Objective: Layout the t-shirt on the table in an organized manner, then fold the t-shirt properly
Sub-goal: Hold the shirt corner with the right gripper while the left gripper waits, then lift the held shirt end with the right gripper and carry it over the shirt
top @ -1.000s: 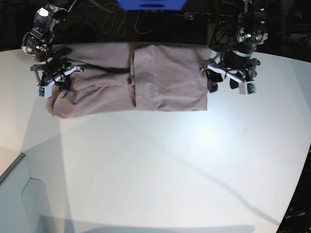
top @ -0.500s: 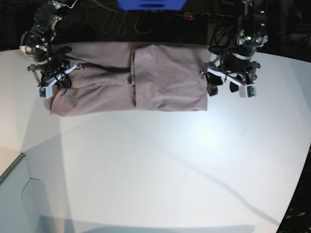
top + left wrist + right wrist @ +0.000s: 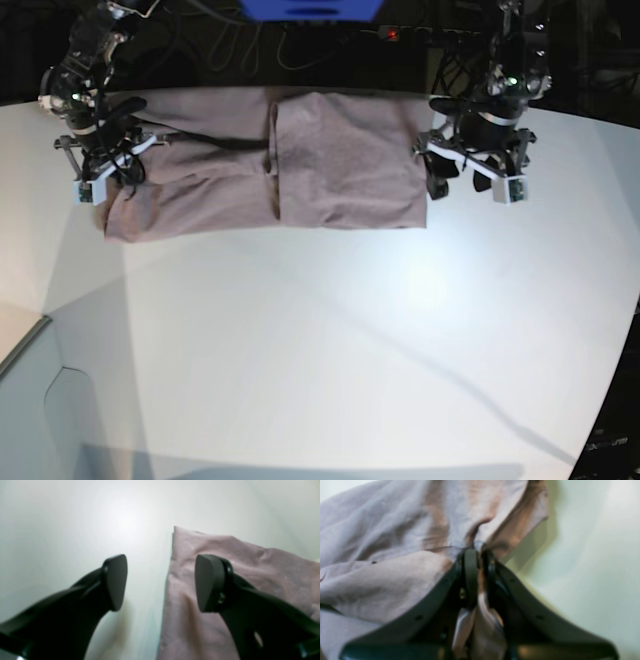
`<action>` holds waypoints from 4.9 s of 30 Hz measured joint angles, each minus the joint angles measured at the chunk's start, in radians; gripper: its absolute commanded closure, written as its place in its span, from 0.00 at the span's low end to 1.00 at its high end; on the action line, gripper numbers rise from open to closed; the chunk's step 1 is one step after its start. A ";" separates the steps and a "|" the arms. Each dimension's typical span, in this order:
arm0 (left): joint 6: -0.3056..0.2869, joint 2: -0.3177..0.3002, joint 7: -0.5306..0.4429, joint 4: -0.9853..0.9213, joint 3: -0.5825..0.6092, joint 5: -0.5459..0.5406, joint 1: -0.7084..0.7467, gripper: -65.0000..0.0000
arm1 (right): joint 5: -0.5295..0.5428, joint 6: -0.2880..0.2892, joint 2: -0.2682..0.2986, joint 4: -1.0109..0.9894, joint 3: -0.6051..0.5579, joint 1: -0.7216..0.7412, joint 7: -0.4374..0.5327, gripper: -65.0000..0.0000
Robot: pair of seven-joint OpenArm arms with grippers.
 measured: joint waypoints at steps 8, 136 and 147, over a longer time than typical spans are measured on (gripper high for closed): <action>0.000 0.000 0.000 0.000 0.000 0.000 0.000 0.36 | 0.000 0.000 0.000 0.000 0.000 0.002 0.000 1.00; 0.000 0.008 0.131 -0.177 -0.045 0.004 -0.078 1.00 | -0.011 0.000 -0.022 0.250 -1.007 -0.121 -0.015 1.00; 0.000 0.008 0.130 -0.177 -0.045 0.004 -0.076 1.00 | -0.005 0.000 -0.019 0.151 -1.084 -0.049 -0.011 1.00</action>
